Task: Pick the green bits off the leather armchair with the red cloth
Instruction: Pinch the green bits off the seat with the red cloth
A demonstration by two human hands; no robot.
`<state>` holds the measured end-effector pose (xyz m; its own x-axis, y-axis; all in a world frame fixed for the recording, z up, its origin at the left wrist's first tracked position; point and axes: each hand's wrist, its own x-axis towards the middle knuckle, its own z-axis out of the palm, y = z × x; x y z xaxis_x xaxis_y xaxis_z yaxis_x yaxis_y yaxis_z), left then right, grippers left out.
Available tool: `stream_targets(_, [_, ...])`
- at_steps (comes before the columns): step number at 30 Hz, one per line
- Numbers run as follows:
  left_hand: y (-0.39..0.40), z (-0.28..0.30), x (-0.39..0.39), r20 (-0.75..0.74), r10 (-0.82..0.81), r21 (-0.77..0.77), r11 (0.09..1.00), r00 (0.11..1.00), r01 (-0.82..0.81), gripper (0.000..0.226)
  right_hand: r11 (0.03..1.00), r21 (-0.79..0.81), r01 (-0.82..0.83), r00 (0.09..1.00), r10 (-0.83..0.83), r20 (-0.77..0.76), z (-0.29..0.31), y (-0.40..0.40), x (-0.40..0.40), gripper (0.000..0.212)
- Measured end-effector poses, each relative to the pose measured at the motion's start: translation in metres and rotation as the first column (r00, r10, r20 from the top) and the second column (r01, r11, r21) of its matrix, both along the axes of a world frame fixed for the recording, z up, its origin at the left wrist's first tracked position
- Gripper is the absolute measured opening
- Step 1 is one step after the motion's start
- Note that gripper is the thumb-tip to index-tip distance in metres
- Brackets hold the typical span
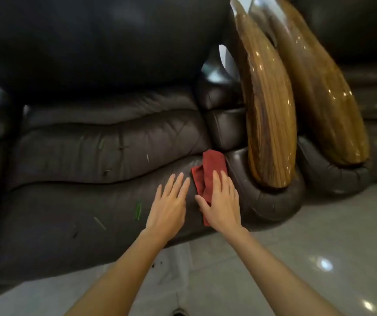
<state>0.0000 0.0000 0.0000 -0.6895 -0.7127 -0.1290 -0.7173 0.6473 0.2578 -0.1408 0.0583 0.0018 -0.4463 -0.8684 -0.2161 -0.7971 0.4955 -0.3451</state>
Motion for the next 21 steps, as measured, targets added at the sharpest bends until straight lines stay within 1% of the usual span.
stream_targets(1, [0.000, -0.009, -0.004, 0.003, 0.014, 0.021, 1.000, 1.000, -0.014, 0.060, 1.000, -0.016, 0.024, 1.000, -0.024, 0.011, -0.010, 0.001, -0.004, 0.082])
stream_targets(3, [-0.001, -0.026, -0.013, -0.043, 0.038, 0.042, 0.998, 0.998, -0.036, 0.057, 0.997, -0.044, 0.060, 0.998, -0.060, 0.004, -0.033, 0.002, -0.014, 0.081])
stream_targets(4, [-0.003, -0.032, -0.018, -0.059, 0.036, 0.055, 0.998, 0.998, -0.033, 0.055, 0.996, -0.045, 0.076, 0.997, -0.075, 0.007, -0.041, 0.001, -0.019, 0.081])
stream_targets(6, [-0.002, -0.045, -0.031, -0.122, 0.012, 0.045, 0.999, 0.992, -0.006, 0.052, 0.988, -0.109, 0.106, 0.994, -0.106, 0.000, -0.060, 0.001, -0.026, 0.079])
stream_targets(8, [-0.010, -0.053, -0.046, -0.181, -0.036, 0.009, 0.999, 0.983, 0.038, 0.049, 0.977, -0.191, 0.095, 0.995, -0.098, -0.004, -0.074, -0.005, -0.032, 0.078])
stream_targets(11, [-0.020, -0.076, -0.071, -0.255, -0.112, -0.045, 0.994, 0.960, 0.104, 0.046, 0.952, -0.304, 0.021, 1.000, -0.027, -0.015, -0.107, -0.011, -0.029, 0.070])
stream_targets(12, [-0.023, -0.084, -0.077, -0.248, -0.148, -0.064, 0.989, 0.957, 0.136, 0.045, 0.939, -0.345, 0.004, 0.999, -0.020, -0.044, -0.118, -0.012, -0.026, 0.067])
stream_targets(14, [-0.027, -0.098, -0.083, -0.214, -0.185, -0.077, 0.982, 0.959, 0.172, 0.045, 0.906, -0.423, 0.003, 0.992, -0.056, -0.113, -0.132, -0.014, -0.023, 0.063])
stream_targets(16, [-0.030, -0.109, -0.085, -0.231, -0.188, -0.095, 0.981, 0.955, 0.170, 0.045, 0.866, -0.500, 0.005, 0.988, -0.082, -0.133, -0.138, -0.015, -0.022, 0.063])
stream_targets(17, [-0.033, -0.111, -0.086, -0.252, -0.189, -0.132, 0.978, 0.949, 0.160, 0.045, 0.848, -0.531, 0.004, 0.990, -0.079, -0.118, -0.138, -0.016, -0.023, 0.064])
stream_targets(19, [-0.036, -0.113, -0.086, -0.275, -0.192, -0.229, 0.965, 0.942, 0.130, 0.045, 0.820, -0.572, -0.019, 0.994, -0.045, -0.099, -0.139, -0.019, -0.026, 0.066])
stream_targets(21, [-0.039, -0.114, -0.082, -0.265, -0.175, -0.282, 0.954, 0.948, 0.097, 0.046, 0.811, -0.582, -0.061, 0.994, -0.001, -0.106, -0.138, -0.022, -0.026, 0.065])
